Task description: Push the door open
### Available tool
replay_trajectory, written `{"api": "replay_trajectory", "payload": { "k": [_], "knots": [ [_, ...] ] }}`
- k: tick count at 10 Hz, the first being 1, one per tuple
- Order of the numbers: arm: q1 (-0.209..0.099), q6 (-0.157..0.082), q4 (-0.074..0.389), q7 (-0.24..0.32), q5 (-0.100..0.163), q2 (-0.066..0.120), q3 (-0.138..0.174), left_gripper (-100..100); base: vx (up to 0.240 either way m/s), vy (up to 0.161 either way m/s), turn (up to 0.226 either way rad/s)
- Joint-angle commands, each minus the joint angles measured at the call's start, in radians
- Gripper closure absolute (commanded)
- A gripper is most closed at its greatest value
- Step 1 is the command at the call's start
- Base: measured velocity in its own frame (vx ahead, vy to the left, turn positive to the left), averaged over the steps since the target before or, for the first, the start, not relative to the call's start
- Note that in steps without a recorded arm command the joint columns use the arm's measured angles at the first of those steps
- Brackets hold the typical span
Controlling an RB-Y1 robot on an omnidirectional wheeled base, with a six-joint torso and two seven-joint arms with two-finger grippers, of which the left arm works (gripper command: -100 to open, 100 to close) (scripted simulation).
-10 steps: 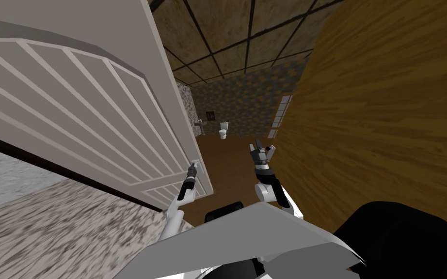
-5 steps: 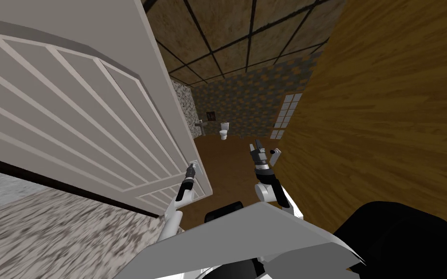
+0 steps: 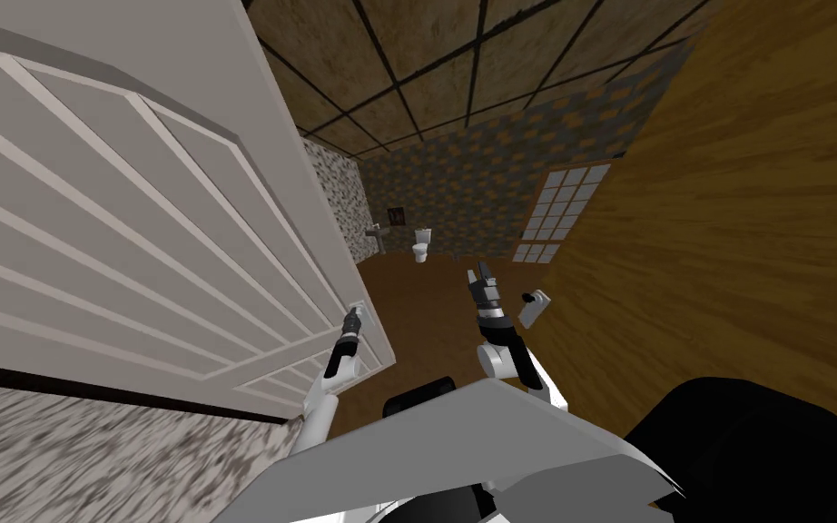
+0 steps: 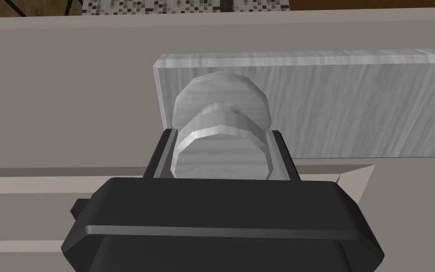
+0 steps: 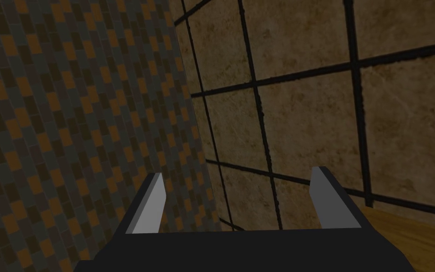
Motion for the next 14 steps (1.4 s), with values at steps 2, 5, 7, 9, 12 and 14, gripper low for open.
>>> {"api": "replay_trajectory", "payload": {
  "k": [2, 5, 7, 9, 12, 14],
  "knots": [
    [-0.003, 0.0, 0.001, -0.008, 0.006, 0.012, 0.044, 100, 0.18, -0.101, 0.072],
    [-0.008, -0.001, 0.009, -0.016, 0.012, 0.015, 0.083, 100, 0.195, -0.076, 0.08],
    [-0.01, -0.002, 0.013, -0.02, 0.015, 0.016, 0.103, 100, 0.171, -0.073, 0.056],
    [-0.013, -0.002, 0.018, -0.025, 0.019, 0.017, 0.128, 100, 0.182, -0.109, 0.081],
    [-0.017, -0.004, 0.027, -0.033, 0.025, 0.016, 0.171, 100, 0.193, -0.091, 0.092],
    [-0.019, -0.004, 0.032, -0.038, 0.028, 0.015, 0.192, 100, 0.2, -0.085, 0.066]
  ]
}}
